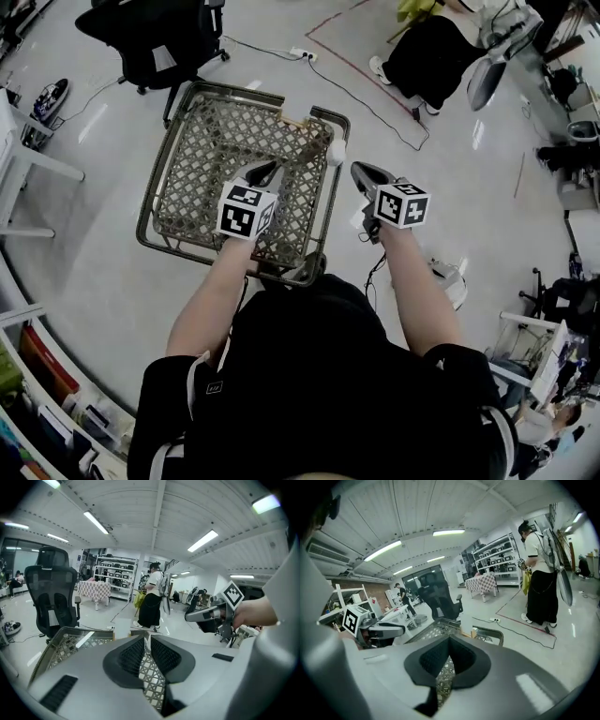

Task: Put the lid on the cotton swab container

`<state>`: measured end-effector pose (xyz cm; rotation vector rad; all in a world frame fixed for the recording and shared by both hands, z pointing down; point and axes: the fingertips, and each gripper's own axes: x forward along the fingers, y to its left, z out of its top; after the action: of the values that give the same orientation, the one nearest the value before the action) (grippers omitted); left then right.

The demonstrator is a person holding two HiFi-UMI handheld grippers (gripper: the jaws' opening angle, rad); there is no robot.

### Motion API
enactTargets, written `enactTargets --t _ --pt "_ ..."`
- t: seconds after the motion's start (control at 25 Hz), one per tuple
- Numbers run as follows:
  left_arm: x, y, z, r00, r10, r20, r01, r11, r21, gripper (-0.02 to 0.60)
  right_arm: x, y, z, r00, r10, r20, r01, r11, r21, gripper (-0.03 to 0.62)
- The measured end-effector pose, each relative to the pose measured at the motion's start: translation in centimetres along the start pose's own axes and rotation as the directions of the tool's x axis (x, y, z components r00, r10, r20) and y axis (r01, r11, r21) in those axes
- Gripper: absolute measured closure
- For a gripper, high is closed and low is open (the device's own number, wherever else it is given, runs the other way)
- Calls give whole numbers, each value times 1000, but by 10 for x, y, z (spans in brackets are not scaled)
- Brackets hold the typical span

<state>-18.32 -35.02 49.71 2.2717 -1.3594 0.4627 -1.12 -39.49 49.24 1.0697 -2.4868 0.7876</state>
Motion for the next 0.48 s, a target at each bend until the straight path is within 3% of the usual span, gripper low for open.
enactTargets --t 0.2,0.48 --pt "-18 -7 32 999 -28 41 28 1000 -1 534 -27 20 34 995 40 93 -37 999 -25 585" --pt "-40 -19 60 998 20 66 -22 999 39 534 -78 26 71 972 77 220 -64 996 -65 585"
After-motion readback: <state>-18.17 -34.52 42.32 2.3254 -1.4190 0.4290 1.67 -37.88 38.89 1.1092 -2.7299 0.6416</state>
